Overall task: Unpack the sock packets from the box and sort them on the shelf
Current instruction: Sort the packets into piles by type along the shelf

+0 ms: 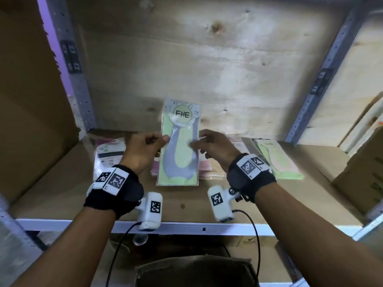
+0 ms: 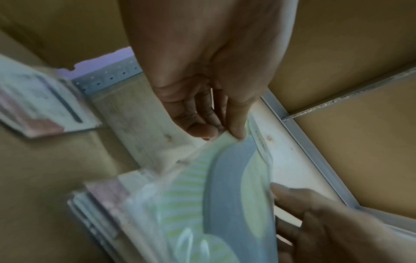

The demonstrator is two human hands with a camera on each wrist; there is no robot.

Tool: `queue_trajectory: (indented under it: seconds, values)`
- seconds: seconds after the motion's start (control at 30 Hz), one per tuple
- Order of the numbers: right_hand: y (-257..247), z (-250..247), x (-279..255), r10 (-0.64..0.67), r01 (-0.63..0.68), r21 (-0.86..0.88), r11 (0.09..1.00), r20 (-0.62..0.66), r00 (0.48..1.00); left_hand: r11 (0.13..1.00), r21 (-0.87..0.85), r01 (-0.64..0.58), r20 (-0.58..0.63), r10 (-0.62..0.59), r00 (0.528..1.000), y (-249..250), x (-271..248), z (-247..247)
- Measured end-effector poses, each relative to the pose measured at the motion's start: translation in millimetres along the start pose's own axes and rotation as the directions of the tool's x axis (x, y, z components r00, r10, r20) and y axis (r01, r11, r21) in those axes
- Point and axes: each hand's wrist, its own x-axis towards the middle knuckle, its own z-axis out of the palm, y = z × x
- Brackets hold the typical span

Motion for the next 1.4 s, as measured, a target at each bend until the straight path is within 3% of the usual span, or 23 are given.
queue_trajectory:
  seconds: [0.17,0.3,0.4,0.47,0.73,0.87,1.07,1.23,1.4]
  values:
    - [31,1,-15,0.126,-0.141,0.073,0.987,0.183,0.975,0.98,-0.049,0.192,0.05,-0.19,0.981,-12,-5,13]
    - [49,-11,-15,0.148,-0.165,0.193,0.967,0.101,0.984,0.97,0.051,0.237,0.19,-0.243,0.951,-10,-4,21]
    - [59,-24,-12,0.151,-0.154,0.203,0.967,0.028,0.988,0.966,0.084,0.244,0.359,-0.258,0.897,-5,-5,28]
    - [65,-32,-11,0.155,-0.15,0.226,0.962,-0.002,0.988,0.965,0.086,0.249,0.397,-0.263,0.879,-2,-6,36]
    - [71,-92,-19,0.079,-0.063,0.193,0.979,-0.074,0.994,0.965,0.155,0.214,0.448,-0.261,0.855,16,4,94]
    - [85,-135,-23,0.013,0.008,0.096,0.995,-0.216,0.976,0.965,0.108,0.239,0.493,-0.26,0.83,23,9,148]
    - [112,-200,-23,0.094,-0.049,0.115,0.992,-0.429,0.899,0.964,0.068,0.257,0.409,-0.262,0.874,44,18,234]
    - [124,-241,-25,0.123,-0.094,0.092,0.991,-0.394,0.911,0.942,0.147,0.301,0.415,-0.335,0.846,60,33,293]
    - [141,-262,-24,0.168,-0.208,-0.035,0.978,-0.464,0.87,0.923,0.236,0.303,0.375,-0.375,0.848,62,47,330]
